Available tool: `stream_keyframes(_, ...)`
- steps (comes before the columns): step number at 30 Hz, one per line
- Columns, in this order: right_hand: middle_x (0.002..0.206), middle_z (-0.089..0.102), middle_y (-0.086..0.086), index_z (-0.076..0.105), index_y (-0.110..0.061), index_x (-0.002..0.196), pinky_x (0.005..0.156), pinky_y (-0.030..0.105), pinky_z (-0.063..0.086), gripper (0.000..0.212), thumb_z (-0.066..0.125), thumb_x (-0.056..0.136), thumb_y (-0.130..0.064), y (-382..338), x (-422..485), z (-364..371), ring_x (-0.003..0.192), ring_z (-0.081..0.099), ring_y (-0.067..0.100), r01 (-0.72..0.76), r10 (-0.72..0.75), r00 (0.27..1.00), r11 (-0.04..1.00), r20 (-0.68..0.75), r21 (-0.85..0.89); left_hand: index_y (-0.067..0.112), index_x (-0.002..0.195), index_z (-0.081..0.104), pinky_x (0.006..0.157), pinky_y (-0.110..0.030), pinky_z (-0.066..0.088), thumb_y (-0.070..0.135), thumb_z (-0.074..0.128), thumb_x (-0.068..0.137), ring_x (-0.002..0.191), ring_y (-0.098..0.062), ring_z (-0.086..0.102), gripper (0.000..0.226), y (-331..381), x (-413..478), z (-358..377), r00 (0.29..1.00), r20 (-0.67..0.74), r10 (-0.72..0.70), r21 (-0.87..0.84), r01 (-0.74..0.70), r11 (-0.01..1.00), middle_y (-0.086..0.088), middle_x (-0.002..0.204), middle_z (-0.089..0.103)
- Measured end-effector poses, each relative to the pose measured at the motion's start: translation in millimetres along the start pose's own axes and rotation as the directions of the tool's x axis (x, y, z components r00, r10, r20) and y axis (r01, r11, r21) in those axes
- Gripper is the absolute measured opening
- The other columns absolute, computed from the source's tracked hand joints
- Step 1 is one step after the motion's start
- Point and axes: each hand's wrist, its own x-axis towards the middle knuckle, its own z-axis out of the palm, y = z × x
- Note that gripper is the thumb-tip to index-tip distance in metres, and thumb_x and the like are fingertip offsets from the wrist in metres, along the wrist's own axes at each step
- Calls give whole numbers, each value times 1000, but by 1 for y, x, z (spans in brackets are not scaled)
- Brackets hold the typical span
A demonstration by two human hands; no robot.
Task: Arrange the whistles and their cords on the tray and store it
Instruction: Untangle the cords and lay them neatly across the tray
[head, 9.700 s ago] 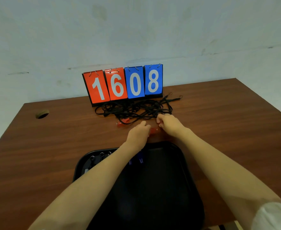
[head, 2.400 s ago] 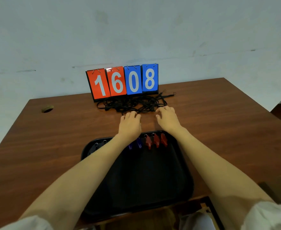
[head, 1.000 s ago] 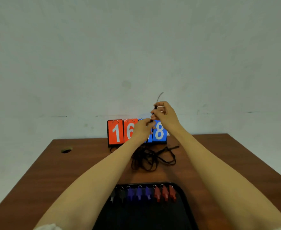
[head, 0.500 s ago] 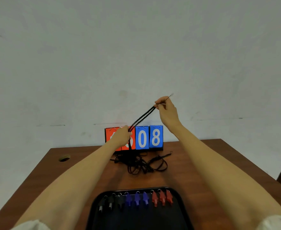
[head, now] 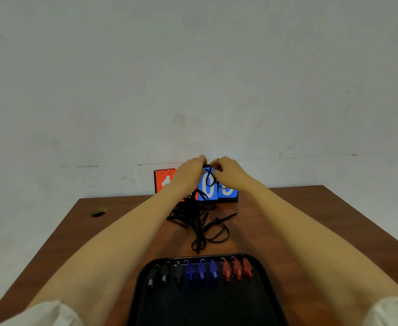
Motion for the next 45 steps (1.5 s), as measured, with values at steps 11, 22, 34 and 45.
stream_keyframes(11,55,39,0,52,-20,66,49,23,29,32,49,97,-14,12,0,14,46,33,13,-2,6,996,999,94,-39,9,105,35,53,-34,31,5,45,94,57,-21,35,15,-3,-5,15,996,88,22,-94,-14,995,-11,72,49)
stream_keyframes(22,61,44,9,40,-7,62,43,22,31,36,33,97,-7,35,10,-8,55,39,21,-175,210,959,968,-189,182,7,123,50,79,-38,48,9,48,94,95,-29,56,29,-40,-33,53,973,92,-214,-62,220,974,-13,119,52)
stream_keyframes(34,63,40,0,63,10,101,51,27,31,29,39,98,-7,58,1,11,53,35,12,-307,307,952,952,3,1,9,94,54,52,-16,40,16,67,85,59,-9,49,17,-35,-13,31,962,91,-256,-624,256,738,0,83,56)
stream_keyframes(45,68,47,10,32,-9,59,45,27,27,36,43,92,-1,100,-2,19,54,37,18,-525,524,851,850,-31,-42,8,97,45,36,-18,38,16,50,95,35,-6,48,9,-67,7,11,725,-37,-687,-840,350,415,-6,71,52)
